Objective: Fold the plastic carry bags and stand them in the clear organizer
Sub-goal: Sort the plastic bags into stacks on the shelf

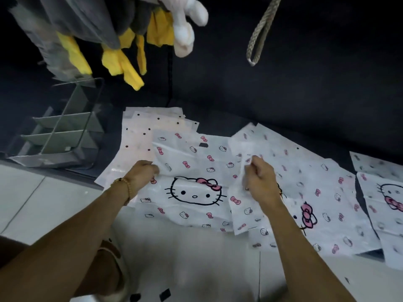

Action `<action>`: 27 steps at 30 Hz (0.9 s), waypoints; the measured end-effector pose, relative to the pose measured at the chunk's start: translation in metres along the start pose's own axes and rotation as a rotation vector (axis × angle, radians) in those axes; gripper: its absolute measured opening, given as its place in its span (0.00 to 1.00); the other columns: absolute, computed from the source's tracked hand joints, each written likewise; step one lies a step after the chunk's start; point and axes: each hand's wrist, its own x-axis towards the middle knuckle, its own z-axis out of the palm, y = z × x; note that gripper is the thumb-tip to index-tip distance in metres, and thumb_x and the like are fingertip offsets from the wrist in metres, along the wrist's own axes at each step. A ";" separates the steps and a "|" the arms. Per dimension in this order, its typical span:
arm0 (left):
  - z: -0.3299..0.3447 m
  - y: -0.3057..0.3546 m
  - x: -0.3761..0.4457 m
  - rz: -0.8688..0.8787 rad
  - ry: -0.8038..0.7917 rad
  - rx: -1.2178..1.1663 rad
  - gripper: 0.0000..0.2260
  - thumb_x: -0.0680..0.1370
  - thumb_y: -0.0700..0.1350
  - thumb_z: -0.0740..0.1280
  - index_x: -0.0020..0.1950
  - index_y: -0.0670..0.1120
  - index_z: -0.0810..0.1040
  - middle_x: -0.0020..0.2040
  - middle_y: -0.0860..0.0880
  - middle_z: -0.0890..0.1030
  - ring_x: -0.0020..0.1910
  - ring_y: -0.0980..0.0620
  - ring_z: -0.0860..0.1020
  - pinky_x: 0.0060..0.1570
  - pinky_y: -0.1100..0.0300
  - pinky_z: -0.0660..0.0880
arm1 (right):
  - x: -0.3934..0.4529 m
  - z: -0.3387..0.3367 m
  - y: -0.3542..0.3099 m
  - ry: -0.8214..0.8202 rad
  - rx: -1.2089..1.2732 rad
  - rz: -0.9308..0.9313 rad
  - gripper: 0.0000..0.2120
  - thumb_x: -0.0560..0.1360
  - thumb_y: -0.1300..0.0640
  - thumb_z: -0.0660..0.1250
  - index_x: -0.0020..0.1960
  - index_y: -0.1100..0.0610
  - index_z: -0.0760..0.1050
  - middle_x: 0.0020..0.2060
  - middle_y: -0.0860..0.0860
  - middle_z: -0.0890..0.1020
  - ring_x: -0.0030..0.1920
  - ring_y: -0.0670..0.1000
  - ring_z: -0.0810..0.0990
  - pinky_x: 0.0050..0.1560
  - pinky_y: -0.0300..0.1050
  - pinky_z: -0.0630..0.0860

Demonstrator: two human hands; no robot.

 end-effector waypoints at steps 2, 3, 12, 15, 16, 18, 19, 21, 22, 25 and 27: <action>0.003 0.005 -0.006 -0.094 -0.092 -0.148 0.19 0.78 0.46 0.65 0.68 0.41 0.70 0.63 0.45 0.75 0.61 0.44 0.73 0.62 0.53 0.69 | -0.007 0.024 -0.018 -0.225 -0.033 -0.072 0.15 0.77 0.70 0.58 0.35 0.57 0.70 0.28 0.43 0.70 0.29 0.42 0.66 0.31 0.39 0.63; 0.002 0.007 -0.009 -0.149 -0.230 -0.273 0.21 0.79 0.51 0.63 0.68 0.41 0.71 0.66 0.44 0.74 0.64 0.42 0.73 0.64 0.50 0.70 | -0.012 0.036 -0.023 -0.328 -0.067 -0.091 0.15 0.76 0.72 0.57 0.36 0.57 0.72 0.29 0.43 0.71 0.29 0.41 0.66 0.32 0.38 0.63; 0.033 -0.002 -0.011 0.146 -0.052 0.126 0.12 0.72 0.33 0.70 0.54 0.36 0.77 0.44 0.44 0.81 0.46 0.44 0.79 0.37 0.62 0.73 | -0.036 0.056 0.015 -0.359 -0.132 0.027 0.11 0.77 0.57 0.66 0.59 0.51 0.78 0.56 0.42 0.79 0.60 0.41 0.76 0.60 0.34 0.70; 0.014 -0.006 -0.005 0.175 -0.106 0.229 0.13 0.68 0.29 0.70 0.51 0.38 0.78 0.44 0.42 0.82 0.44 0.44 0.80 0.40 0.59 0.77 | -0.016 0.025 0.041 0.179 -0.297 0.186 0.19 0.78 0.53 0.65 0.67 0.58 0.71 0.65 0.54 0.74 0.65 0.53 0.72 0.64 0.49 0.71; 0.007 -0.005 -0.004 0.183 -0.108 0.253 0.13 0.67 0.29 0.70 0.50 0.39 0.79 0.44 0.40 0.82 0.43 0.44 0.80 0.42 0.56 0.78 | -0.010 0.015 0.053 0.251 -0.402 0.275 0.23 0.78 0.51 0.63 0.70 0.61 0.67 0.68 0.58 0.71 0.69 0.57 0.68 0.66 0.54 0.70; -0.004 -0.006 0.000 0.192 -0.094 0.278 0.12 0.66 0.30 0.70 0.48 0.39 0.79 0.44 0.40 0.83 0.41 0.43 0.80 0.43 0.52 0.79 | -0.005 0.005 0.075 0.238 -0.593 0.457 0.31 0.78 0.46 0.62 0.74 0.62 0.58 0.74 0.60 0.60 0.75 0.59 0.56 0.70 0.58 0.61; -0.009 -0.008 0.002 0.178 -0.097 0.244 0.12 0.66 0.31 0.71 0.48 0.41 0.80 0.44 0.41 0.83 0.42 0.44 0.81 0.42 0.52 0.79 | -0.005 0.005 0.084 0.202 -0.652 0.526 0.34 0.77 0.44 0.61 0.75 0.62 0.55 0.76 0.60 0.56 0.76 0.59 0.51 0.72 0.58 0.57; -0.012 -0.012 0.006 0.108 -0.111 0.080 0.11 0.70 0.37 0.72 0.51 0.44 0.80 0.48 0.44 0.84 0.47 0.44 0.81 0.47 0.52 0.79 | -0.006 0.008 0.096 0.170 -0.729 0.552 0.33 0.77 0.41 0.59 0.74 0.60 0.56 0.76 0.59 0.53 0.76 0.59 0.50 0.72 0.59 0.56; -0.011 -0.014 0.008 0.063 -0.092 0.016 0.11 0.73 0.44 0.71 0.54 0.43 0.78 0.51 0.45 0.82 0.49 0.45 0.80 0.52 0.50 0.77 | -0.005 0.010 0.099 0.177 -0.761 0.507 0.30 0.78 0.43 0.58 0.72 0.59 0.60 0.75 0.59 0.57 0.75 0.59 0.53 0.70 0.59 0.59; -0.004 -0.016 0.009 0.104 0.023 0.100 0.11 0.78 0.50 0.65 0.43 0.43 0.74 0.40 0.48 0.77 0.41 0.49 0.75 0.46 0.56 0.73 | -0.006 0.011 0.098 0.249 -0.797 0.371 0.17 0.79 0.52 0.59 0.64 0.59 0.72 0.67 0.57 0.70 0.69 0.59 0.64 0.62 0.59 0.69; -0.004 -0.013 0.007 0.159 0.025 0.129 0.08 0.79 0.44 0.64 0.40 0.44 0.75 0.36 0.50 0.77 0.37 0.50 0.74 0.40 0.58 0.71 | -0.009 0.005 0.100 0.272 -0.762 0.328 0.14 0.80 0.56 0.59 0.61 0.60 0.75 0.63 0.57 0.74 0.67 0.60 0.69 0.59 0.61 0.71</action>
